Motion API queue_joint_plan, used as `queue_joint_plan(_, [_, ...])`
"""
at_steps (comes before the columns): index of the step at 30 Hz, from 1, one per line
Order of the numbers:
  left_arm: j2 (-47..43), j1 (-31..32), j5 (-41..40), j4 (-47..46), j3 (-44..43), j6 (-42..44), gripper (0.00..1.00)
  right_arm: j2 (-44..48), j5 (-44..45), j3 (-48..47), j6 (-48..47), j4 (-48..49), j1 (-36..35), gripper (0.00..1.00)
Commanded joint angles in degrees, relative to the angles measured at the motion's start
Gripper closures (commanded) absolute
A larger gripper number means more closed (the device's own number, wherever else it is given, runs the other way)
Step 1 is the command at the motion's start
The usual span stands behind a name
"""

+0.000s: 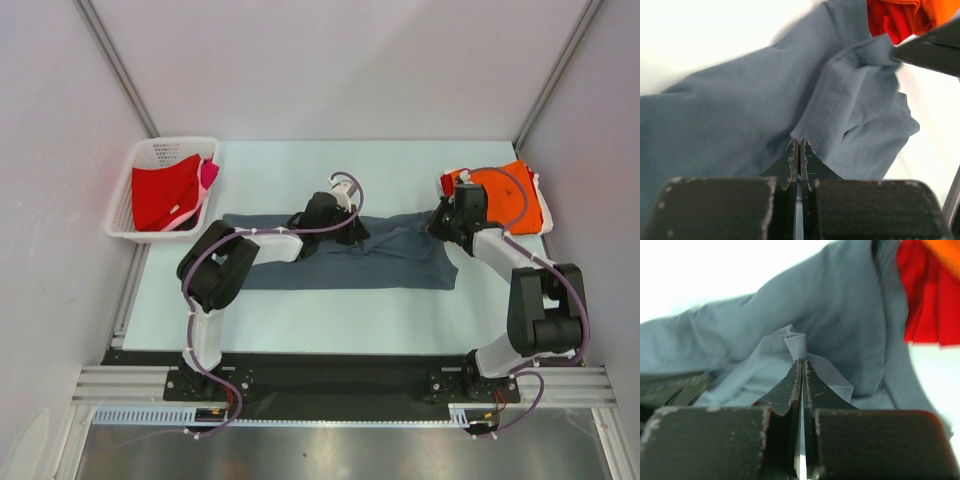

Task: Fold and stack the t-shirts
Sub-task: Fold the tshirt

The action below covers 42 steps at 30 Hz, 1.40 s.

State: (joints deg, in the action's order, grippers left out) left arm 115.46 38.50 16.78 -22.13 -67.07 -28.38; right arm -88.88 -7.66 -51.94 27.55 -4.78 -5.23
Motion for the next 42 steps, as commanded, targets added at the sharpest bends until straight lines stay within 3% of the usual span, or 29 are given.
queue_joint_plan(1, [-3.84, 0.43, -0.16, -0.20, 1.41, 1.75, 1.00, 4.93, -3.32, 3.68, 1.45, 0.03, -0.30, 1.00])
queue_joint_plan(15, [-8.23, 0.35, 0.53, 3.05, 4.49, 3.60, 1.00, 20.93, -4.90, 15.55, 4.09, -2.87, -0.57, 1.00])
queue_joint_plan(28, [-10.25, 0.35, 3.70, 6.84, 6.68, 2.37, 0.97, 28.75, -7.37, 24.95, 7.51, -3.40, -0.57, 0.98])
queue_joint_plan(37, [-13.94, 0.70, 6.16, 5.26, 13.27, 0.69, 0.82, 36.49, -7.98, 29.79, 10.33, -2.87, -0.57, 0.95])
queue_joint_plan(38, [-14.29, 0.79, 6.43, 4.99, 13.89, 0.26, 0.69, 37.19, -8.16, 30.14, 10.16, -3.13, -0.48, 0.95])
queue_joint_plan(39, [-14.65, 1.05, 7.65, 4.47, 14.50, 0.26, 0.63, 38.59, -8.33, 30.23, 10.15, -3.57, -0.57, 0.94])
queue_joint_plan(42, [-16.40, 1.22, 9.41, 1.75, 17.66, -0.18, 0.42, 41.67, -8.42, 31.20, 10.33, -3.40, -0.65, 0.80])
